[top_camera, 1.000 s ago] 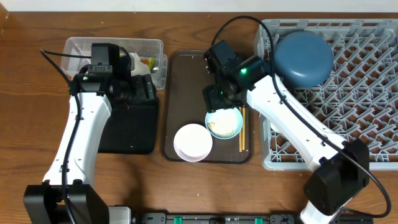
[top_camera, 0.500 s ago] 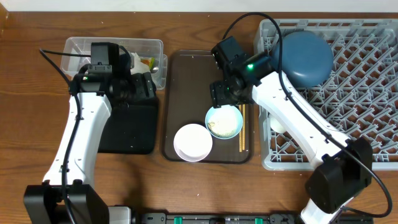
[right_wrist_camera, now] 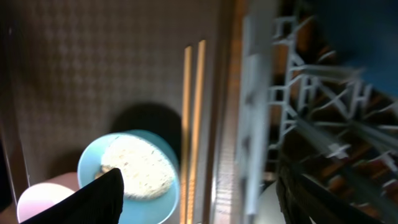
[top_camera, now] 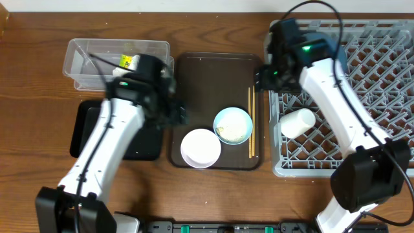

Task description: Sort waste into correct bins and load items into the dishwasher rack

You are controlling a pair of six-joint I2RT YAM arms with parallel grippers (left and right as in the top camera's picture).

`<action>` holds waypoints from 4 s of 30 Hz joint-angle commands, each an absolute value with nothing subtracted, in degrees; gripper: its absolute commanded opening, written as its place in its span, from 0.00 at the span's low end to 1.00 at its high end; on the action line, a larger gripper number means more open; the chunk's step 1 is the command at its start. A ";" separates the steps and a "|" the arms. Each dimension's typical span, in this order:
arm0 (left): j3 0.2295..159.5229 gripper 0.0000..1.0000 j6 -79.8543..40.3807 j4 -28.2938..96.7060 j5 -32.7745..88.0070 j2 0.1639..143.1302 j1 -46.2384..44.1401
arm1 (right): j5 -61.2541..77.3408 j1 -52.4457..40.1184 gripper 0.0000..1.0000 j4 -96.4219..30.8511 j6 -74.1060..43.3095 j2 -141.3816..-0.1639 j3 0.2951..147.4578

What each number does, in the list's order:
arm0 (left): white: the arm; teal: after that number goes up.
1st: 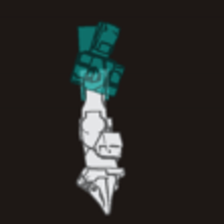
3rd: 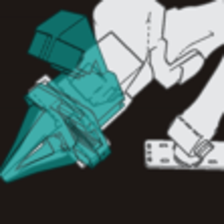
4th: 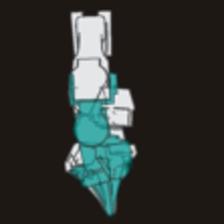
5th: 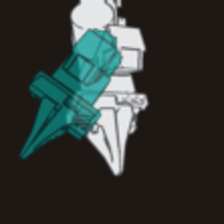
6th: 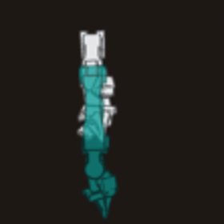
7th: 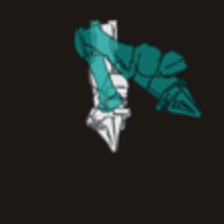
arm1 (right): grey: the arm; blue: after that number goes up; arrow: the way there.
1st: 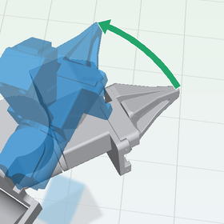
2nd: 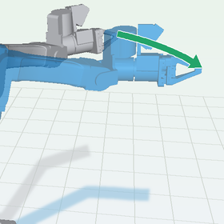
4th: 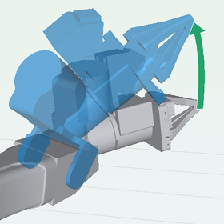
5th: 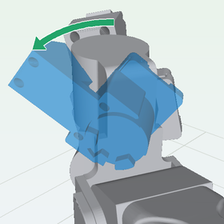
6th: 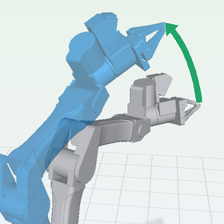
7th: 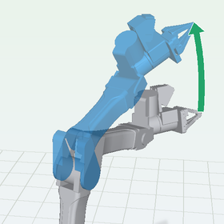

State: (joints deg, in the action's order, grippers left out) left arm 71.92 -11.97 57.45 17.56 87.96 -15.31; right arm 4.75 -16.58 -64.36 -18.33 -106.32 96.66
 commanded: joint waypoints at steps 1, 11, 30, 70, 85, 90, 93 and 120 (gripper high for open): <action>72.23 0.72 -11.64 59.16 15.35 86.89 -20.95 | 7.55 -13.63 0.78 -64.05 -14.44 -102.72 97.65; 72.20 0.71 -16.10 61.28 10.11 86.91 -35.66 | 7.57 -12.01 0.80 -64.58 -12.75 -100.22 97.62; 67.51 0.56 -20.53 56.62 3.31 93.19 -46.50 | 7.57 -12.08 0.80 -66.04 -12.56 -100.22 97.62; 62.67 0.54 -21.10 46.46 -9.93 98.98 -46.19 | 7.57 -12.08 0.81 -66.63 -12.56 -100.22 97.62; 62.92 0.55 -20.29 43.55 -9.50 98.96 -34.96 | 7.60 -12.12 0.81 -66.43 -12.56 -100.22 97.62; 64.51 0.55 -20.21 43.70 -7.62 98.37 -35.05 | 7.57 -13.76 0.82 -65.52 -12.53 -100.25 97.62; 66.17 0.56 -20.23 44.25 -4.21 96.71 -35.05 | 7.57 -15.66 0.81 -64.64 -12.56 -100.31 97.62; 67.48 0.70 2.22 28.53 7.33 99.42 -48.77 | 8.40 -5.21 0.83 -66.89 -11.84 -98.24 97.54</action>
